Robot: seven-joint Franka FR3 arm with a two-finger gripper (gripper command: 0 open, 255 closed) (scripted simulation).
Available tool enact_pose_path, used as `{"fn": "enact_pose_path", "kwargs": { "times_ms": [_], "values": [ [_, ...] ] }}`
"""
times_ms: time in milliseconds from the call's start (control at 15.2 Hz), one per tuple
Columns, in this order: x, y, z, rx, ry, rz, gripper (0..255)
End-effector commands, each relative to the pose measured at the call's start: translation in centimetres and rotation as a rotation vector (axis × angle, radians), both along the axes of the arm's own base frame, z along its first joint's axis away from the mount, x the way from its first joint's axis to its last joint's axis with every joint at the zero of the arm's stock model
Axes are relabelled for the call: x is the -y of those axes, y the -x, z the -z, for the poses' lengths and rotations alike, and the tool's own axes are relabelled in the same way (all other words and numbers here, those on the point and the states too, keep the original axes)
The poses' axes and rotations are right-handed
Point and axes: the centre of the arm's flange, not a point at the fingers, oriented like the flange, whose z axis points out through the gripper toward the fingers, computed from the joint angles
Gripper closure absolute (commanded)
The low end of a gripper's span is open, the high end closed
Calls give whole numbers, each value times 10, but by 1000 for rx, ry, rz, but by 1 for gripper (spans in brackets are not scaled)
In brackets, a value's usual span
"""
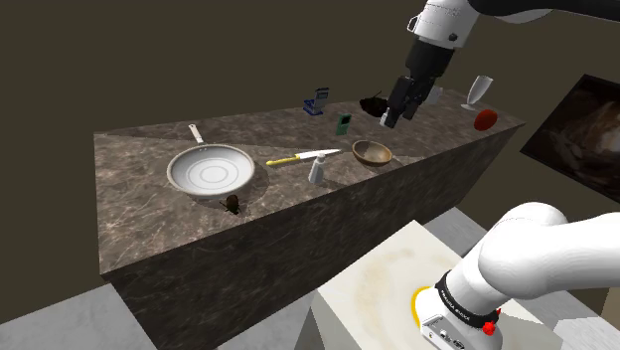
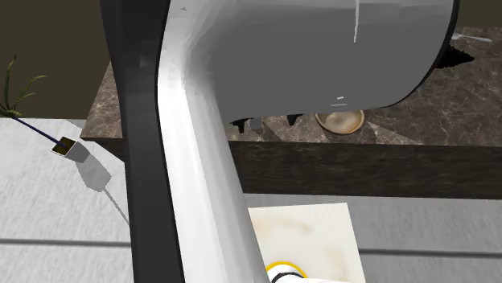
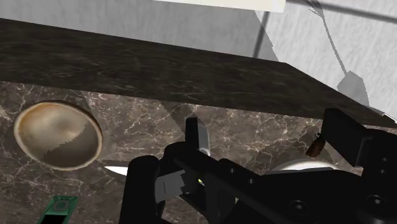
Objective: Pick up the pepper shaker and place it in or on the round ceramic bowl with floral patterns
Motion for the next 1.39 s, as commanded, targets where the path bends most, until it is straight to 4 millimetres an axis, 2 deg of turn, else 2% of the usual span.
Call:
{"fn": "enact_pose_path", "kwargs": {
  "times_ms": [0,660,1320],
  "values": [
    [0,0,0,0,0,0,0],
    [-25,-89,94,14,75,80,0],
    [-36,-181,188,29,151,159,0]
  ]
}}
